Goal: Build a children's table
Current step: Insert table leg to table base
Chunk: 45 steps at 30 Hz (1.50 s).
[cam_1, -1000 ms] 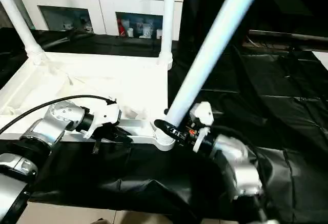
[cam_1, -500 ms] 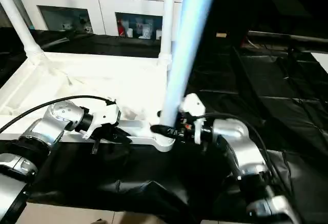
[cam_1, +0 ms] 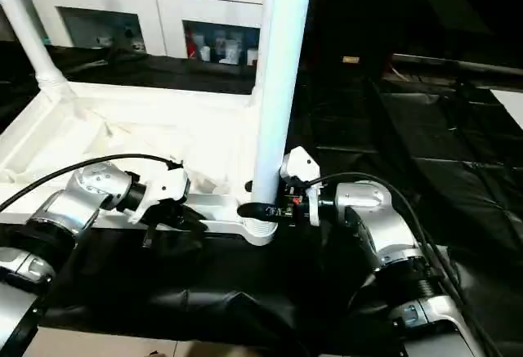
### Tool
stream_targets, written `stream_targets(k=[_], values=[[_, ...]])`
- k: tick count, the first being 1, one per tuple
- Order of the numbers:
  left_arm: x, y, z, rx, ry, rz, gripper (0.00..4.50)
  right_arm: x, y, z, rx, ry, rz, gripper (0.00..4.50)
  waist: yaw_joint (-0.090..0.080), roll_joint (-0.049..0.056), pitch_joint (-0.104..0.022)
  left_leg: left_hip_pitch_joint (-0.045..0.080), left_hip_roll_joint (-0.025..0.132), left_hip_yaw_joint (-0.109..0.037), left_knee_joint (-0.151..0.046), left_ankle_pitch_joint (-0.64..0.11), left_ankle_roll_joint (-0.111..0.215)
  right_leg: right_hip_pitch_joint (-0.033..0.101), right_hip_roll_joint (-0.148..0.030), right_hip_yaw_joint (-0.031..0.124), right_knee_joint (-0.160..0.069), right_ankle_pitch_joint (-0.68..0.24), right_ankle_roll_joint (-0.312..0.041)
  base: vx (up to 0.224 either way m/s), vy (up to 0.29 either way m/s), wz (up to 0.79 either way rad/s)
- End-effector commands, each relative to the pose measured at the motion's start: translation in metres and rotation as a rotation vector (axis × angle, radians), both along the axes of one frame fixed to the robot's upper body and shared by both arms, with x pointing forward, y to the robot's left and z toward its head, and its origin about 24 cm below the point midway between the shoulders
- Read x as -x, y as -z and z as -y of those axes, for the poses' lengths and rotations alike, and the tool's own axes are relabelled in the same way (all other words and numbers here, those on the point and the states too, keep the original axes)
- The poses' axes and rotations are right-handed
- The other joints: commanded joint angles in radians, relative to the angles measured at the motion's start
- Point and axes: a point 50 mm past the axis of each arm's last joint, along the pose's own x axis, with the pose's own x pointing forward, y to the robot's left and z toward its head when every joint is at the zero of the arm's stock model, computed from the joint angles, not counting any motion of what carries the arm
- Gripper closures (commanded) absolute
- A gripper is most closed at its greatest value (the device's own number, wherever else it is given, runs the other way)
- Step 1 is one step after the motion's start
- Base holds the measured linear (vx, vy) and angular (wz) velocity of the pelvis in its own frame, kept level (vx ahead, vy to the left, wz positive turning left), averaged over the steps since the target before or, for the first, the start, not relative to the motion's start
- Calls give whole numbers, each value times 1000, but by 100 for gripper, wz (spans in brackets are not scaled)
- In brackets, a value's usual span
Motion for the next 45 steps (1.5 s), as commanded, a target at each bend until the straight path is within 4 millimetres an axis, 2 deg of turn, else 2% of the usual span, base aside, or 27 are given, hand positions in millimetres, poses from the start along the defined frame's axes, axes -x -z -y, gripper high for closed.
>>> stream_targets(k=[1, 26, 27, 28, 29, 31, 32, 33, 34, 35, 37, 39, 45], values=[[-7, -18, 0, 47, -16, 76, 450, 26, 48, -4, 111, -93, -224, 264, 0, 2, -49, 1, 14, 3, -77, -314, 11, 41, -56, 27, -85, -358, -195, 0, 0, 0], [-6, -18, 0, 49, -11, 74, 450, 26, 48, -5, 107, -102, -228, 264, -3, 2, -45, 2, 16, 0, -82, -354, 6, 34, -57, 28, -93, -429, -174, 0, 0, 0], [-15, -14, 8, 52, -115, 59, 450, 11, 60, -10, 105, 155, -192, 264, -3, 21, -44, 3, 17, -2, -84, -355, -6, 29, -61, 30, -89, -422, -179, 0, 0, 0], [-20, -11, 15, 48, -192, 48, 450, 2, 69, -14, 109, 342, -179, 264, -13, 14, -39, 6, 10, -1, -82, -393, -25, 20, -59, 26, -98, -487, -171, 0, 0, 0], [-24, -9, 19, 44, -241, 40, 450, -3, 74, -17, 112, 461, -175, 264, -23, 14, -36, 8, 6, -9, -84, -421, -49, 18, -60, 20, -105, -584, -139, 0, 0, 0], [-24, -7, 20, 43, -264, 31, 450, -7, 74, -18, 115, 516, -165, 264, -31, 9, -39, 7, 2, -20, -85, -434, -49, 26, -62, 12, -117, -677, -88, 0, 0, 0], [-24, -7, 19, 40, -258, 33, 450, -8, 73, -17, 111, 514, -163, 264, -30, 11, -41, 8, 3, -20, -85, -430, -41, 27, -63, 13, -118, -665, -87, 0, 0, 0], [-24, -7, 19, 40, -255, 34, 450, -8, 73, -17, 109, 513, -162, 264, -26, 19, -46, 16, 10, -16, -86, -425, -25, 22, -62, 19, -120, -588, -113, 0, 0, 0], [-23, -7, 18, 40, -254, 34, 450, -8, 72, -17, 107, 512, -162, 264, -27, 18, -46, 14, 11, -14, -87, -424, -21, 21, -59, 21, -116, -539, -131, 0, 0, 0], [-23, -7, 18, 40, -253, 34, 450, -9, 72, -16, 107, 512, -161, 264, -29, 19, -43, 4, 12, -13, -95, -434, -20, 29, -51, 19, -106, -446, -162, 0, 0, 0], [-23, -7, 17, 37, -246, 36, 450, -10, 70, -15, 103, 503, -155, 264, -30, 16, -45, 8, 11, -11, -92, -453, -18, 29, -52, 19, -104, -431, -174, 0, 0, 0], [-24, -7, 16, 31, -257, 36, 450, -12, 70, -16, 100, 513, -147, 264, -31, 17, -46, 6, 11, -10, -92, -442, -15, 31, -55, 21, -102, -419, -183, 0, 0, 0], [-28, -9, 15, 21, -297, 60, 450, -19, 64, -17, 55, 560, -113, 264, -30, 15, -41, 10, 10, -10, -90, -457, -13, 24, -59, 22, -113, -516, -159, 0, 0, 0]])
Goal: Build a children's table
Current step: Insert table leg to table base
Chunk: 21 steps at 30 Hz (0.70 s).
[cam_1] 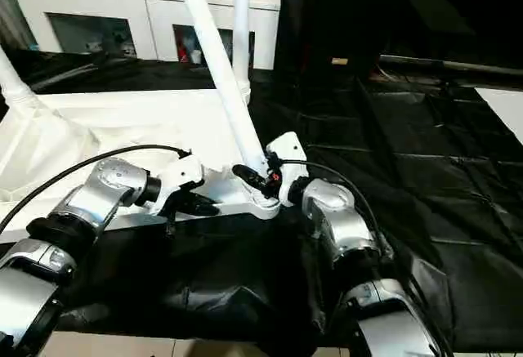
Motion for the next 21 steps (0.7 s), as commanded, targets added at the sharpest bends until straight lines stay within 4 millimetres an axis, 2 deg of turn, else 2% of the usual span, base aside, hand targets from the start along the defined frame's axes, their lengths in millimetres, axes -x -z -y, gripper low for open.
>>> stream_targets(k=[1, 3, 4, 5, 7, 8, 9, 10, 11, 12, 13, 14, 15, 16, 17, 18, 19, 20, 21], values=[[-12, -16, -3, 3, -60, 89, 450, 17, 39, 11, 29, 47, -169, 264, -4, 10, -36, 6, 12, -3, -88, -453, -11, 20, -58, 24, -97, -518, -153, 0, 0, 0], [-14, -19, -5, 2, -68, 140, 450, 15, 25, 11, -97, 41, -121, 264, -2, 11, -39, 8, 13, -2, -88, -455, -4, 19, -57, 24, -100, -513, -147, 0, 0, 0], [-14, -19, -5, 2, -68, 140, 450, 15, 25, 11, -97, 41, -121, 264, -1, 10, -41, 7, 14, -1, -88, -447, -2, 21, -57, 25, -98, -496, -150, 0, 0, 0], [-13, -22, -6, 10, -45, 173, 450, 15, 17, 11, -162, 33, -92, 264, -1, 11, -41, 1, 14, -2, -90, -429, 0, 25, -56, 25, -93, -464, -160, 0, 0, 0], [-11, -28, -5, 62, -20, 211, 450, 15, -2, 13, -285, -1, -23, 264, 4, 17, -44, 2, 16, 1, -89, -411, 3, 27, -56, 27, -90, -410, -174, 0, 0, 0], [-10, -32, -5, 112, -12, 227, 450, 16, -12, 13, -335, -18, 18, 264, 3, 17, -46, -3, 15, 3, -89, -390, 11, 33, -53, 26, -83, -362, -188, 0, 0, 0], [-10, -34, -5, 131, -11, 232, 450, 16, -16, 13, -352, -25, 33, 264, 3, 13, -48, -10, 14, 4, -88, -368, 17, 40, -54, 26, -81, -338, -190, 0, 0, 0], [-9, -35, -5, 142, -11, 235, 450, 16, -18, 13, -361, -29, 42, 264, 2, 13, -51, -15, 16, 5, -87, -322, 24, 43, -55, 25, -73, -296, -201, 0, 0, 0], [-7, -40, -5, 204, 5, 207, 422, 17, -26, 13, -375, -42, 77, 264, 2, 19, -53, -20, 13, 6, -83, -274, 24, 46, -56, 24, -68, -264, -210, 0, 0, 0], [-6, -42, -5, 219, 7, 202, 406, 17, -28, 13, -378, -46, 88, 264, 6, 16, -60, -19, 11, 12, -73, -216, 31, 47, -56, 26, -62, -198, -225, 0, 0, 0], [-6, -45, -5, 250, 12, 192, 395, 17, -33, 13, -383, -53, 110, 264, 8, 21, -64, -18, 11, 15, -67, -178, 35, 50, -57, 28, -54, -135, -241, 57, -12, 1], [-6, -51, -7, 298, 10, 190, 395, 16, -40, 12, -380, -61, 135, 264, 12, 27, -70, -20, 9, 19, -59, -99, 54, 51, -51, 28, -37, 18, -277, 57, -12, 1], [-6, -58, -8, 355, 0, 193, 389, 15, -46, 12, -371, -68, 158, 264, 14, 29, -71, -21, 9, 19, -58, -64, 63, 52, -49, 27, -30, 90, -294, 74, 3, 1], [-8, -65, -9, 406, -12, 196, 375, 14, -51, 12, -356, -73, 166, 264, 16, 29, -74, -19, 7, 21, -52, -14, 83, 52, -42, 23, -19, 213, -322, 60, 11, 1], [-9, -70, -9, 440, -18, 196, 359, 13, -53, 12, -346, -76, 170, 264, 16, 27, -70, -18, 2, 24, -50, -10, 100, 50, -38, 19, -18, 254, -336, 60, 11, 1], [-12, -79, -8, 505, -37, 201, 347, 12, -54, 13, -310, -82, 159, 264, 17, 26, -68, -18, 4, 24, -51, -28, 110, 53, -42, 19, -20, 234, -336, 0, 0, 0], [-12, -79, -8, 505, -37, 201, 347, 12, -54, 13, -310, -82, 159, 264, 17, 27, -67, -17, 3, 25, -51, -36, 109, 54, -42, 18, -22, 216, -335, 0, 0, 0], [-15, -92, -5, 605, -55, 179, 341, 11, -55, 13, -264, -89, 140, 264, 18, 25, -63, -18, 4, 26, -53, -61, 104, 55, -44, 18, -27, 162, -329, 0, 0, 0], [-15, -92, -5, 605, -55, 179, 315, 11, -55, 13, -264, -89, 140, 264, 21, 27, -63, -14, 5, 26, -53, -67, 96, 56, -43, 18, -28, 141, -328, 0, 0, 0]])
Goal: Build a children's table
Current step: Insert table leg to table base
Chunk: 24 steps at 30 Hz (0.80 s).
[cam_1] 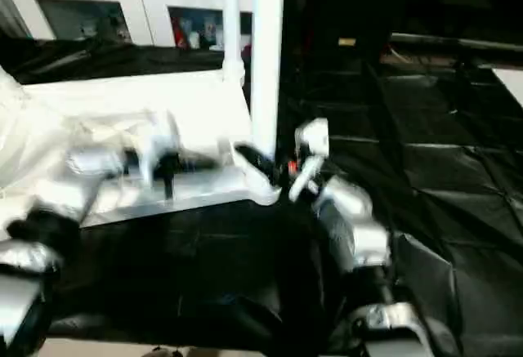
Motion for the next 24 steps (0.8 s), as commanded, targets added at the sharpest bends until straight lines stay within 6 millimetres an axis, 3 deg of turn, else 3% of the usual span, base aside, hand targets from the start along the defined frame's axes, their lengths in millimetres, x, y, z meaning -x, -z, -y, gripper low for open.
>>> stream_targets(k=[1, 3, 4, 6, 7, 8, 9, 11, 12, 15, 24], values=[[-2, -17, 5, 133, 14, -24, 315, -1, -4, -1, 56, -11, -7, 264, 6, 9, -75, 11, 6, 15, -50, -87, 80, 86, -46, 23, -34, 82, -305, 0, 0, 0], [-3, -26, 10, 222, 35, -68, 295, -1, -6, -2, 57, -9, -20, 264, 12, 8, -74, 13, 6, 17, -49, -118, 55, 85, -46, 23, -39, 10, -295, 0, 0, 0], [-2, -30, 18, 270, 66, -104, 283, -1, -9, -3, 52, -7, -23, 264, 12, 3, -73, 14, 7, 18, -49, -125, 49, 85, -47, 24, -40, -5, -290, 0, 0, 0], [-1, -31, 25, 284, 84, -126, 270, 1, -11, -5, 43, -19, -22, 264, 14, 6, -69, 12, 7, 16, -51, -142, 42, 84, -49, 24, -46, -62, -278, 0, 0, 0], [-2, -28, 32, 285, 84, -145, 260, 3, -12, -8, 41, -31, -19, 264, 14, 22, -69, 14, 6, 13, -51, -155, 33, 84, -49, 25, -47, -89, -266, 0, 0, 0], [-2, -26, 36, 286, 82, -155, 250, 4, -13, -9, 43, -40, -17, 264, 9, 9, -68, 13, 4, 14, -51, -173, 31, 85, -46, 25, -54, -113, -253, 0, 0, 0], [-3, -24, 39, 291, 75, -164, 240, 5, -13, -10, 46, -43, -16, 264, 11, 15, -71, 11, 2, 11, -50, -165, 29, 88, -48, 27, -52, -116, -247, 0, 0, 0], [-4, -22, 43, 297, 66, -181, 231, 6, -13, -11, 47, -43, -14, 264, 8, 12, -71, 11, 0, 10, -49, -161, 27, 87, -45, 26, -54, -115, -240, 0, 0, 0], [-5, -17, 48, 281, 36, -192, 214, 8, -15, -13, 35, -45, -10, 264, 8, 18, -72, 10, 0, 10, -48, -158, 27, 87, -45, 26, -54, -109, -239, 0, 0, 0], [-7, -14, 49, 280, 10, -200, 186, 9, -17, -16, 26, -50, -10, 264, 4, 14, -75, 8, -2, 8, -47, -139, 33, 91, -44, 24, -50, -69, -245, 0, 0, 0], [2, -35, 55, 454, 103, -245, 106, 12, -16, -22, 58, -79, -27, 264, 7, 11, -76, 9, 0, 10, -43, -124, 49, 91, -45, 25, -43, -28, -275, 0, 0, 0]])
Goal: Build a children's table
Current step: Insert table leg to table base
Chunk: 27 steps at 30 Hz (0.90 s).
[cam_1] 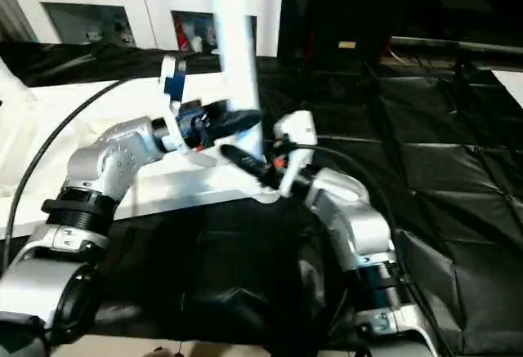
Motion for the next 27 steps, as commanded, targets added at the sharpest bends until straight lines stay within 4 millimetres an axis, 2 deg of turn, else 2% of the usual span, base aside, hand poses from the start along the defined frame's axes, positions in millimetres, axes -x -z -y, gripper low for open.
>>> stream_targets(k=[1, 2, 6, 8, 10, 13, 20, 21, 23, 27], values=[[2, -14, -1, 63, 38, 22, 135, 0, -5, 2, 2, 0, 14, 264, 1, 4, -77, 4, -2, 11, -54, -129, 57, 85, -43, 22, -52, -41, -274, 0, 0, 0], [3, -14, -1, 69, 42, 19, 160, 0, -5, 2, 2, 0, 14, 264, 2, 5, -77, 5, -1, 10, -55, -131, 56, 84, -43, 22, -53, -52, -268, 0, 0, 0], [2, -18, -4, 105, 51, -23, 165, -1, -5, 3, 3, 5, 14, 264, 2, 5, -77, 6, -2, 10, -54, -135, 52, 84, -43, 22, -53, -69, -260, 0, 0, 0], [-1, -19, -7, 110, 24, -54, 203, -3, -6, 3, 3, 7, 14, 264, 2, 3, -77, 5, -2, 10, -53, -132, 52, 84, -42, 22, -52, -69, -259, 0, 0, 0], [-1, -18, -8, 80, 17, -52, 202, -2, -5, 2, 5, 2, 13, 264, 3, 4, -77, 5, -2, 9, -53, -127, 54, 84, -42, 22, -52, -65, -256, 0, 0, 0], [0, -18, -8, 65, 8, -48, 235, -2, -6, 2, 6, 1, 12, 264, 4, 4, -78, 5, -2, 9, -52, -124, 52, 85, -43, 22, -51, -64, -256, 0, 0, 0], [3, -19, -6, -41, 3, 46, 250, -5, -6, 6, 40, 39, 40, 264, 4, 4, -77, 4, -1, 7, -53, -130, 44, 84, -44, 22, -52, -89, -242, 0, 0, 0], [3, -19, -5, -47, 5, 53, 250, -5, -6, 6, 42, 43, 42, 229, 4, 4, -77, 4, -1, 7, -53, -133, 42, 84, -44, 22, -52, -92, -240, 0, 0, 0], [6, -18, -3, -123, 21, 118, 255, -5, -6, 8, 58, 12, 9, 192, 3, 4, -77, 5, -1, 7, -53, -128, 41, 84, -43, 23, -52, -95, -234, 0, 0, 0], [9, -19, 0, -185, 31, 176, 259, -5, -3, 12, 154, 16, -23, 161, 4, 2, -76, 4, -3, 8, -52, -122, 39, 85, -41, 24, -52, -93, -231, 0, 0, 0]])
